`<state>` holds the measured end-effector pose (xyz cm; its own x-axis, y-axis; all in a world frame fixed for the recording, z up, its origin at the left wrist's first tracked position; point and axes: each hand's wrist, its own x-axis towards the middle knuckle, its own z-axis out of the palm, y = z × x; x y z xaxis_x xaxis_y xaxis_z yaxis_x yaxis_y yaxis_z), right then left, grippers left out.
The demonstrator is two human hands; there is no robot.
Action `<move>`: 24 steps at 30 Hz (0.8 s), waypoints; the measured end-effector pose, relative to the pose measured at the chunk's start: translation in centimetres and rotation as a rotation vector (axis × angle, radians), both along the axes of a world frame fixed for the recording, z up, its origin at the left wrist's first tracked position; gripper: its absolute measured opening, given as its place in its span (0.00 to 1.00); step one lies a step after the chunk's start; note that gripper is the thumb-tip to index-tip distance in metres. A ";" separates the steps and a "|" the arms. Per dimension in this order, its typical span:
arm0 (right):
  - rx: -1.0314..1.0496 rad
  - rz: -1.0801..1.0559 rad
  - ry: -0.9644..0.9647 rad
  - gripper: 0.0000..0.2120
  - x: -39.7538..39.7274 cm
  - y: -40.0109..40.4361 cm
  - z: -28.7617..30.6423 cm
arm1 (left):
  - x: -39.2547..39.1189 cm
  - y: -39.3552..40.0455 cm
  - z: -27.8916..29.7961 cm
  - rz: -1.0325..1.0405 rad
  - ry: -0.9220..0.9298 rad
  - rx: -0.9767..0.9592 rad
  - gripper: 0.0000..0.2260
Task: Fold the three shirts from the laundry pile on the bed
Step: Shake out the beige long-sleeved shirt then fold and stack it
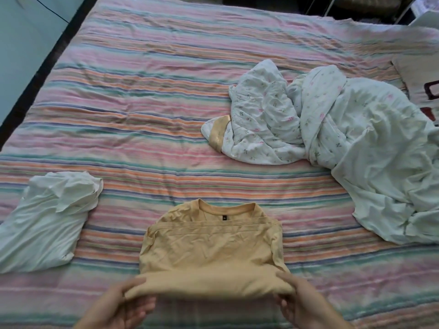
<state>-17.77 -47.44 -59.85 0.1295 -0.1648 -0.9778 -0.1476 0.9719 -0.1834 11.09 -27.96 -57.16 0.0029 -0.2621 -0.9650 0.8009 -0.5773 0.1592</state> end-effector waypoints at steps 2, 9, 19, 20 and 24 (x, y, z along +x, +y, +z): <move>-0.044 -0.049 0.070 0.07 1.3 -2.0 -0.3 | 1.8 -2.0 -1.3 0.033 -0.105 0.104 0.12; -0.136 -0.287 0.005 0.10 6.8 -7.0 -0.9 | 5.6 -9.7 -4.1 0.252 -0.182 -0.016 0.14; -1.050 1.293 0.229 0.34 11.8 -0.2 -5.4 | 3.8 -9.6 -12.4 -0.341 -0.898 0.307 0.46; -1.100 1.460 0.255 0.36 12.1 0.3 -6.4 | 3.7 -9.4 -13.0 -0.361 -0.912 0.333 0.43; -1.005 1.739 0.317 0.39 12.8 0.0 -8.6 | 3.7 -9.4 -13.7 -0.389 -0.891 0.310 0.34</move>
